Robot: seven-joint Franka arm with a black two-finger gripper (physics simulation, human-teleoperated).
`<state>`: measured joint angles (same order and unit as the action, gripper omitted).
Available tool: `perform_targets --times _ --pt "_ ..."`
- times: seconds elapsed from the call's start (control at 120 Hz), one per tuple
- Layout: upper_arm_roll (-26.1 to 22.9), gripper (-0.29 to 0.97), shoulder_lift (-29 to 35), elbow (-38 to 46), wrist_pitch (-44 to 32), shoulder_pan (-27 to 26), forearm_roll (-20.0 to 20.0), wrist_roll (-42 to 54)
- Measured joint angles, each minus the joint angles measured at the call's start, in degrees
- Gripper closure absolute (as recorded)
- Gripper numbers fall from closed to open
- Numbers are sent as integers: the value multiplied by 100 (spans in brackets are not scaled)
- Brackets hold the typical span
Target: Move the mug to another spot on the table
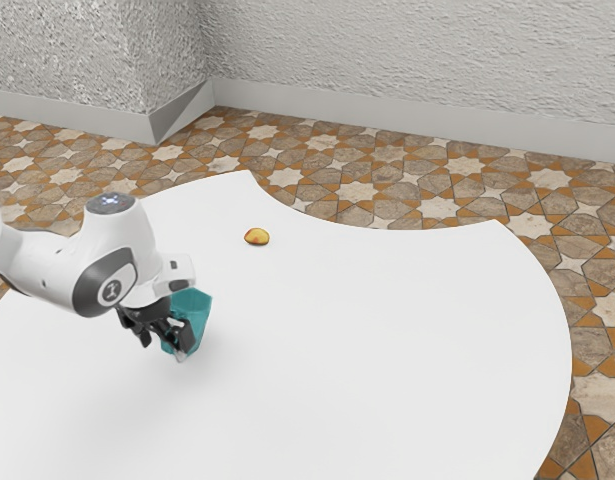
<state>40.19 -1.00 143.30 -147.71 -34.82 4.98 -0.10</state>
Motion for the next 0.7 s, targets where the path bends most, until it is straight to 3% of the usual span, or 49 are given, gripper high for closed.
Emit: perform_targets --times 0.592,0.7 --pt "33 4 15 16 -10 -6 -18 170" --pt "89 4 306 131 16 -78 -10 188"
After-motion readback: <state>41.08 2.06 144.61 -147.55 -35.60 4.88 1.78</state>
